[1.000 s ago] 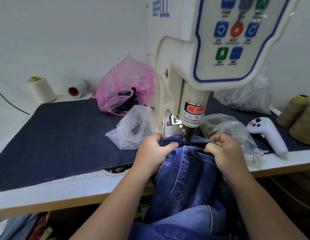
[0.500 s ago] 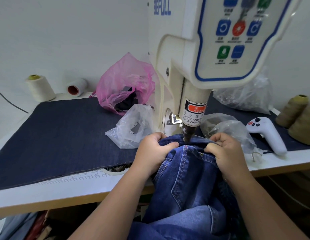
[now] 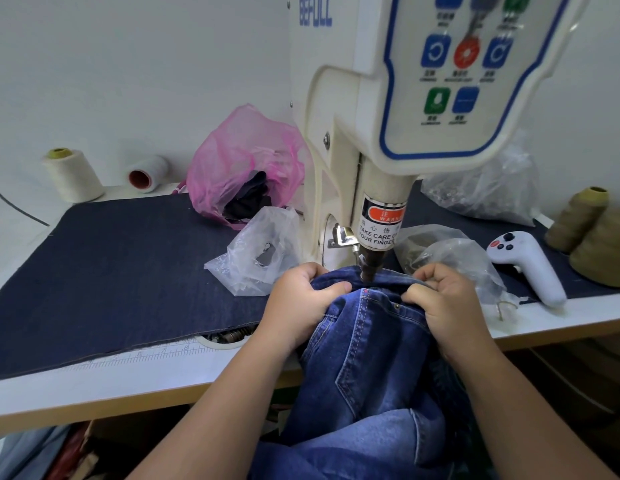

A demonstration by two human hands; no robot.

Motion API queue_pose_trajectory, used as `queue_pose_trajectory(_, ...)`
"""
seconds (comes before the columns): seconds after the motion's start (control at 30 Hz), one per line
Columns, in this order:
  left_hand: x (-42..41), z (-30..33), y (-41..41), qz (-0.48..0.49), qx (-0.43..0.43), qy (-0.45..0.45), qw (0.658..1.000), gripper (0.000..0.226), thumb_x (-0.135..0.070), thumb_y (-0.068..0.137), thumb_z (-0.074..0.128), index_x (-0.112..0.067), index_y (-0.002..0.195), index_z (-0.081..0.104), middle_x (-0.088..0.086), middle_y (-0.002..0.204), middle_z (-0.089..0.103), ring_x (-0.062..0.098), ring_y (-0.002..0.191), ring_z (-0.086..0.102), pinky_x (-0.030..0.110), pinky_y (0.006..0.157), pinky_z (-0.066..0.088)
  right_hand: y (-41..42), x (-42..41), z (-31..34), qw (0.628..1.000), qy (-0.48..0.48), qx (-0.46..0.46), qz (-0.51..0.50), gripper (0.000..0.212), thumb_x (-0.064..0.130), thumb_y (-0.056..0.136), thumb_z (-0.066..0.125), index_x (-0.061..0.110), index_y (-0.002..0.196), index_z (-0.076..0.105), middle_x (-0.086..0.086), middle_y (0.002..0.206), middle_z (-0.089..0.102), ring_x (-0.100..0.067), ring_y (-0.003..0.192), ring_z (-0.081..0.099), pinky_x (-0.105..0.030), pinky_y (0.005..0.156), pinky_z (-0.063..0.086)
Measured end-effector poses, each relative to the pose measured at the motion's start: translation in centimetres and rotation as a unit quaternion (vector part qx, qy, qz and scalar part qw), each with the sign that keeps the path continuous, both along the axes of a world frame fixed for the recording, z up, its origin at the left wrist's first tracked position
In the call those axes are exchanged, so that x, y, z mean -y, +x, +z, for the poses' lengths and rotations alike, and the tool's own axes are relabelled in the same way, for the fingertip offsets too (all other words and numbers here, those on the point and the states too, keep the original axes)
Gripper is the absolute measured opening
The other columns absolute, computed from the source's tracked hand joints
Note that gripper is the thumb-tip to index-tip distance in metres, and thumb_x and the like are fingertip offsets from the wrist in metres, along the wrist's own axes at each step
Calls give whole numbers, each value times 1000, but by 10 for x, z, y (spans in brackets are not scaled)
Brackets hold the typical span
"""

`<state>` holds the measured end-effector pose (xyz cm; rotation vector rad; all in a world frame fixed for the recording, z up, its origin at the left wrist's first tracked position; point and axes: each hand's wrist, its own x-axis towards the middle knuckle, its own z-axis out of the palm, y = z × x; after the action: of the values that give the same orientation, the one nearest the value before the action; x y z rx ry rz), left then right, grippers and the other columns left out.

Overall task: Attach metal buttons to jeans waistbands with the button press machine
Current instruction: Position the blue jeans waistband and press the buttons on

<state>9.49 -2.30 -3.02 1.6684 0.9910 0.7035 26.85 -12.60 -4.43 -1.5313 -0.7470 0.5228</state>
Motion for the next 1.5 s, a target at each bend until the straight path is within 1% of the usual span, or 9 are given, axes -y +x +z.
queue_pose_trajectory(0.23,1,1,0,1,-3,-2,1000,26,-28,80,77,-5,86,65,16,84,71,24,74,64,49,80,54,1,0,0,1000,-5,-5,4,11,14,57,65,22,63,61,-11,58,55,-22,57,48,-32,54,39)
queue_pose_trajectory(0.3,1,1,0,1,-7,1,1000,25,-28,80,77,-6,86,65,15,84,71,32,80,67,49,80,54,1,0,0,1000,-6,-3,6,11,14,57,65,22,64,62,-10,57,56,-22,56,49,-33,54,39)
queue_pose_trajectory(0.4,1,2,0,-1,-9,3,1000,25,-27,81,76,-5,87,66,15,85,71,35,88,67,49,81,54,1,0,0,1000,-8,1,8,11,15,57,65,23,64,62,-6,55,57,-21,54,51,-31,52,41)
queue_pose_trajectory(0.53,1,3,0,-3,-15,7,1000,25,-27,83,75,-5,88,66,15,85,72,34,88,67,48,81,54,1,0,0,1000,-10,-2,10,12,15,57,65,23,65,63,-3,53,57,-18,52,52,-30,49,42)
queue_pose_trajectory(0.83,-1,1,0,-6,-14,16,1000,24,-27,84,74,-5,88,66,15,85,72,30,82,67,46,79,54,2,0,-1,1000,-10,-1,11,11,15,58,65,22,65,62,-6,55,57,-20,53,51,-31,52,41)
queue_pose_trajectory(1.03,-3,-2,0,-8,-13,22,1000,22,-27,84,75,-6,87,67,14,84,72,31,84,68,45,78,53,2,-1,-1,1000,-13,3,12,11,15,57,65,23,64,62,-6,55,57,-19,53,52,-31,52,41)
queue_pose_trajectory(1.13,-4,-3,0,-7,-13,23,1000,21,-27,84,75,-8,85,66,12,82,72,28,80,67,45,78,53,2,-1,-1,1000,-11,2,11,10,15,57,65,22,64,61,-7,56,55,-20,54,50,-31,53,40)
queue_pose_trajectory(1.27,-4,-3,1,-4,-13,19,1000,21,-27,83,75,-8,86,67,12,83,73,31,86,68,44,79,54,1,-1,-1,1000,-10,4,8,10,15,57,65,20,65,61,-8,57,54,-19,54,48,-30,51,39)
queue_pose_trajectory(1.5,-5,-4,1,-5,-19,23,1000,21,-28,83,75,-9,86,67,10,82,73,29,86,68,42,78,54,0,0,0,1000,-12,0,9,10,14,58,65,19,65,61,-7,56,55,-20,54,50,-31,51,41)
